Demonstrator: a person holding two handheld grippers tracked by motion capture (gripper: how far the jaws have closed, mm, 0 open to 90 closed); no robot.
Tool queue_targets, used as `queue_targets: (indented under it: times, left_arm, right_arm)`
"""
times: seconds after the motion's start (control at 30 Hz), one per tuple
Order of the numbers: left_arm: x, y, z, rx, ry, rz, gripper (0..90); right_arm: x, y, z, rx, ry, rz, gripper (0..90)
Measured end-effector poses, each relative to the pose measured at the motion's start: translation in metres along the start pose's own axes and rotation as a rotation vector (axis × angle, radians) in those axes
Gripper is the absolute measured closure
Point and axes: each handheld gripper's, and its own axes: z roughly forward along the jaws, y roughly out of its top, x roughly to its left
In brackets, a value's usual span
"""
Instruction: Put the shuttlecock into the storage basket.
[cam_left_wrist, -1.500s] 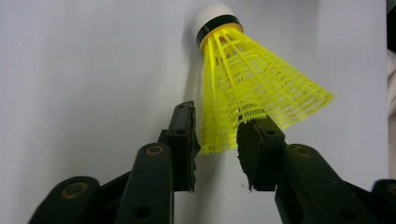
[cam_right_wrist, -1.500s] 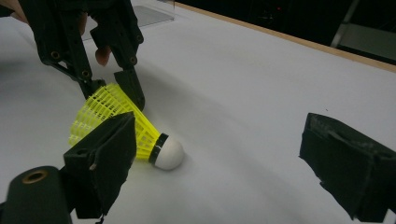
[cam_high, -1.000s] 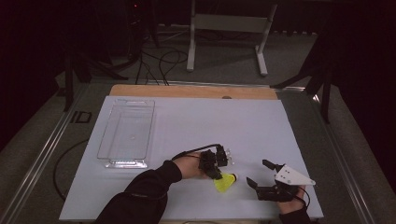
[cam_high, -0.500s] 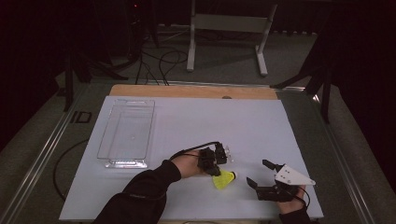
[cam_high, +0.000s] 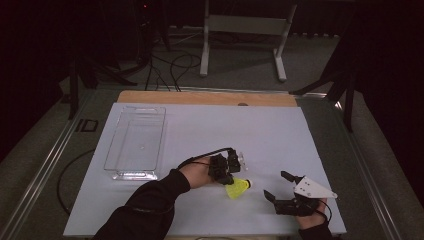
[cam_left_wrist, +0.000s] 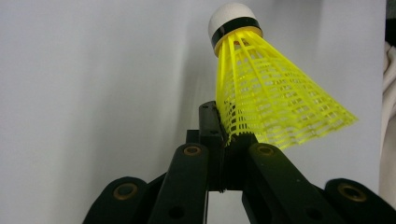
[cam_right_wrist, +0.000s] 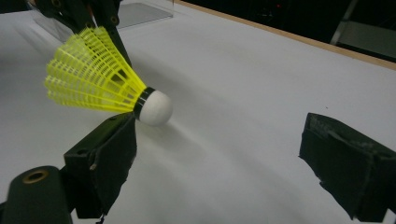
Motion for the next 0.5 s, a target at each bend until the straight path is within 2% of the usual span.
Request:
queue_targets:
  times: [0.13, 0.3, 0.5]
  left_arm:
    - [0.001, -0.003, -0.008, 0.002, 0.002, -0.004, 89.7]
    - [0.003, -0.007, -0.020, -0.004, 0.014, -0.030, 89.8]
    - [0.006, -0.009, -0.033, -0.009, 0.049, -0.061, 89.8]
  right_arm:
    - [0.000, 0.000, 0.000, 0.001, 0.001, 0.001, 11.3]
    - [0.000, 0.000, 0.000, 0.000, -0.011, -0.001, 11.3]
    - [0.000, 0.000, 0.001, 0.002, -0.011, 0.001, 11.3]
